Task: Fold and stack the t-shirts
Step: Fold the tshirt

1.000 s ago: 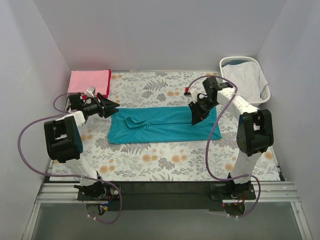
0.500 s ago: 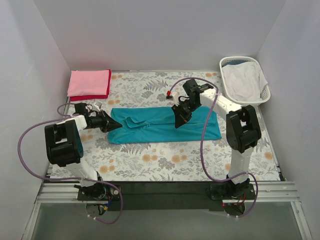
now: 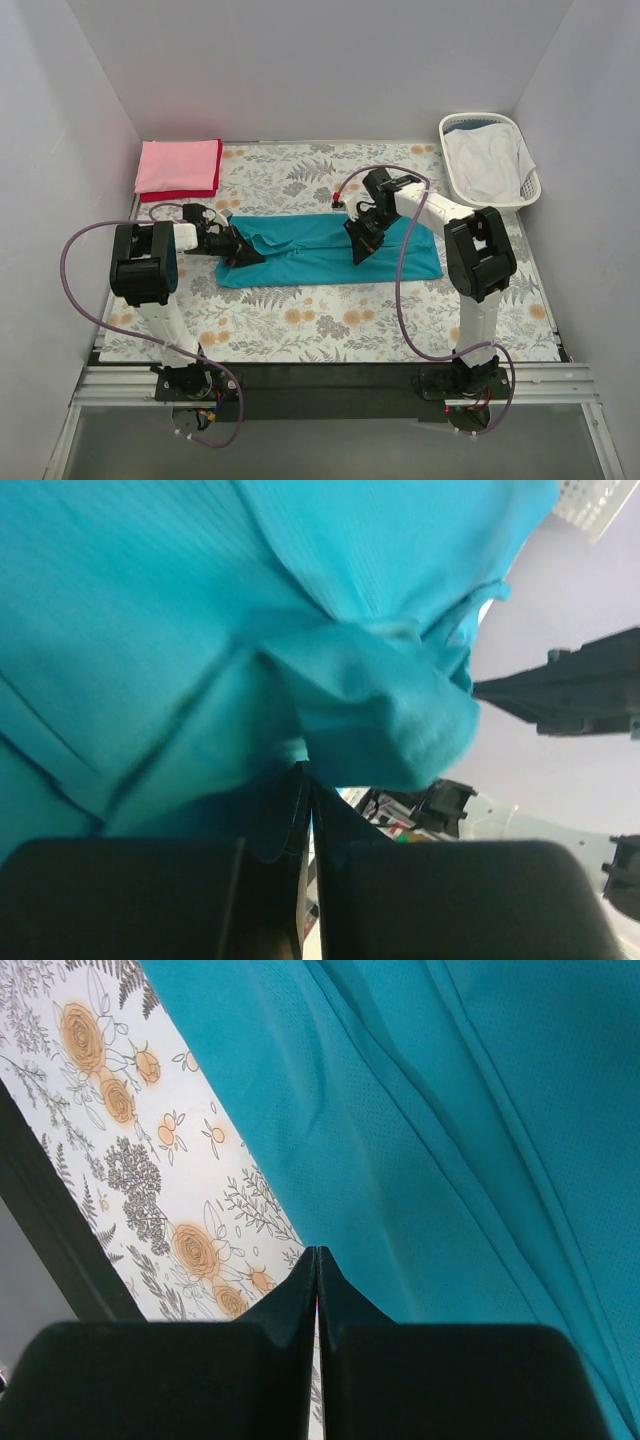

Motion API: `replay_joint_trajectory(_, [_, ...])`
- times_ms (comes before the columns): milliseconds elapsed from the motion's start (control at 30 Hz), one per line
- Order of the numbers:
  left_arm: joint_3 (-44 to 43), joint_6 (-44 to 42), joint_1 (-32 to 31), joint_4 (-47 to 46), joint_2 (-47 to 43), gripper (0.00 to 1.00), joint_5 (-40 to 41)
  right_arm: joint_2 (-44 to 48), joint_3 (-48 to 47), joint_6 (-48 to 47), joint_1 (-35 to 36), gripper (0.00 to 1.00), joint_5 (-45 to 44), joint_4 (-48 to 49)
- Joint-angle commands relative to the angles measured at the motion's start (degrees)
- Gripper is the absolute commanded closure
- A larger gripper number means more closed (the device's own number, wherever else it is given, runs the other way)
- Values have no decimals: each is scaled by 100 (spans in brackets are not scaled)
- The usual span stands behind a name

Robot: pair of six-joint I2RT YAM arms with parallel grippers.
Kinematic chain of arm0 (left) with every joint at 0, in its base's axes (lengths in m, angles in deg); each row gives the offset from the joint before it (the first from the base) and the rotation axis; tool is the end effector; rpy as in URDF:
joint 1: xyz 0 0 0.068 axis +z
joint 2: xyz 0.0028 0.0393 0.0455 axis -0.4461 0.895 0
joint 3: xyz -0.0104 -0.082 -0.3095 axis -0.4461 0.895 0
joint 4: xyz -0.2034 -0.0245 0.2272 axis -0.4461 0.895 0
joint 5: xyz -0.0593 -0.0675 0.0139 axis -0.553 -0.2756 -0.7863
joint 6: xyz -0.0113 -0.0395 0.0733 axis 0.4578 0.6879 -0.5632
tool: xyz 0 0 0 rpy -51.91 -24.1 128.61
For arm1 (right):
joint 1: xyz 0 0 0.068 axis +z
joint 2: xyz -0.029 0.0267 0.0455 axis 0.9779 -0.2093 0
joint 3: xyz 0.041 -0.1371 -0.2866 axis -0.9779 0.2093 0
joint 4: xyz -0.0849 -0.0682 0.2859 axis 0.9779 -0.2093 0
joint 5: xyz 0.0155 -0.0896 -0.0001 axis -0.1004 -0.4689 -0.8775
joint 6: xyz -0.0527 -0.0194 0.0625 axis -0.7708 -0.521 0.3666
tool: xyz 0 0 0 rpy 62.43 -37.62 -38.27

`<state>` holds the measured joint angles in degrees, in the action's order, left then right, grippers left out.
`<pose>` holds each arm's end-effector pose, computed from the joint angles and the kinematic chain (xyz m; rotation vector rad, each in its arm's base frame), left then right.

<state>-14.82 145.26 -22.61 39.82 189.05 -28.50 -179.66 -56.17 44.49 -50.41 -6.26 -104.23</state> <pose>0.3682 -0.0338 0.0924 1.3413 -2.2345 1.3117 0.3897 0.2492 0.1822 -1.3070 2.4792 0.8633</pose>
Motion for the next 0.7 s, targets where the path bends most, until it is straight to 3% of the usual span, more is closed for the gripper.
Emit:
replay_joint_trajectory(0, [-215, 291, -27, -422, 203, 100, 15, 3, 20, 19, 35, 99, -67, 79])
replay_joint_trajectory(400, [-786, 1170, -186, -1836, 440, 100, -389, 29, 310, -16, 27, 99, -84, 158])
replay_joint_trajectory(600, [-980, 1390, -274, -2162, 712, 100, -179, 12, 328, -7, 27, 99, -102, 158])
replay_joint_trajectory(667, [-1225, 1390, -256, -2111, 861, 91, -126, 55, 336, -25, 27, 99, -154, 150])
